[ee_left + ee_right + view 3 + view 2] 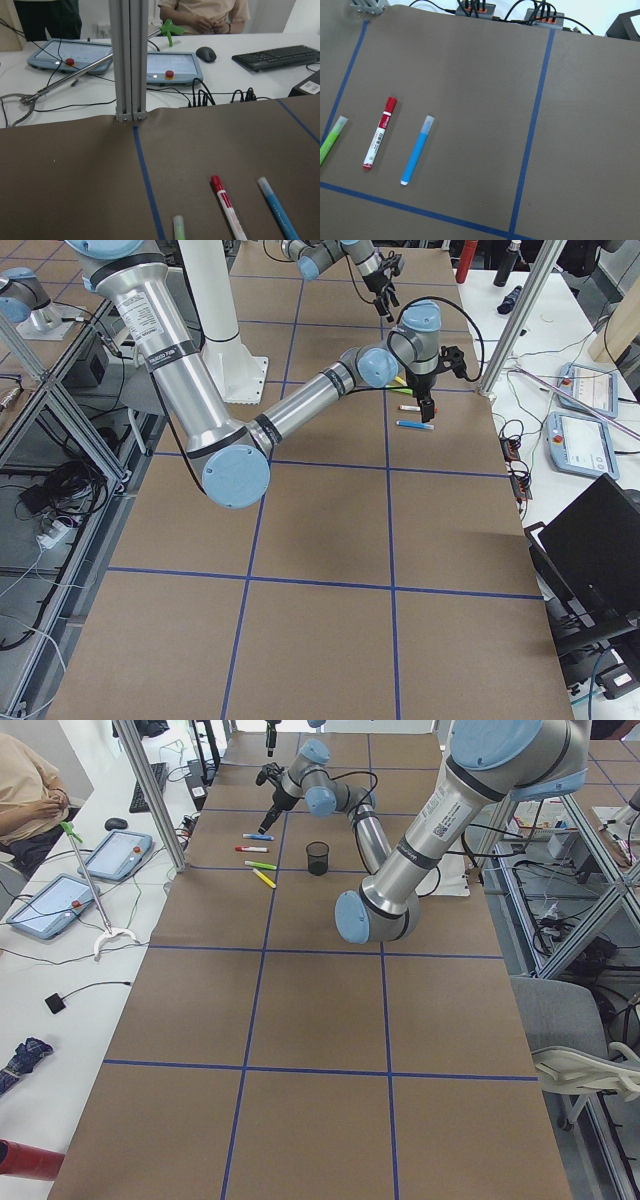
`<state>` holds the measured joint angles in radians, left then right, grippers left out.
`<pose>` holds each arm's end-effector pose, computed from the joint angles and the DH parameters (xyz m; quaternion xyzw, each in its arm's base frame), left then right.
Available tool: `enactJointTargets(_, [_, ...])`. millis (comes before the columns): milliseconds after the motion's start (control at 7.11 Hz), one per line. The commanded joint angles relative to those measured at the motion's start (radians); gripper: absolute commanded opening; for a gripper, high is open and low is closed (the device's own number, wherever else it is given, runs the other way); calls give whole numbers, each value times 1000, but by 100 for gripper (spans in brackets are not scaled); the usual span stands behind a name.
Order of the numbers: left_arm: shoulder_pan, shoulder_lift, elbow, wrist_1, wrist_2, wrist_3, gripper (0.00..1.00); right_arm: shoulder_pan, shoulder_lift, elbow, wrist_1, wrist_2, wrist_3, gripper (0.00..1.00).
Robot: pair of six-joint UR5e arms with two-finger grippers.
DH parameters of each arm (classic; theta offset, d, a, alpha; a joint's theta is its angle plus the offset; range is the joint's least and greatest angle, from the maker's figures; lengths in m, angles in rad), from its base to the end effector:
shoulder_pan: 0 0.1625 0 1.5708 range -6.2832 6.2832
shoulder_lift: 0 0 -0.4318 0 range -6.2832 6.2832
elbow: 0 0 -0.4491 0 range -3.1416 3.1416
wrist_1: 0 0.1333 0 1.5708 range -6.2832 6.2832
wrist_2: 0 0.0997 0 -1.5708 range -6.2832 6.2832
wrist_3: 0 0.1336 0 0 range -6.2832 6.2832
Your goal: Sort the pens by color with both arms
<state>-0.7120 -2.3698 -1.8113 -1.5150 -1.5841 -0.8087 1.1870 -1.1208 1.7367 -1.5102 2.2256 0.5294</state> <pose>0.4466 -0.5592 0.0674 0.3131 0.3536 0.0252 0.8811 -0.2134 -0.6671 0.3121 0.1483 -0.4108 -0.0415 0.8986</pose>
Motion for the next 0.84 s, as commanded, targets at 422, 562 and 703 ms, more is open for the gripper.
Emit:
enactJointTargets(422, [-503, 232, -86, 309, -494, 769, 100, 217, -215, -9, -2, 101, -315, 100])
enactJointTargets(562, [-582, 298, -79, 297, -517, 830, 100, 268, -287, -29, -4, 120, -441, 100])
enactJointTargets(703, [-639, 337, -54, 297, -524, 917, 100, 319, -333, -63, -4, 120, -533, 100])
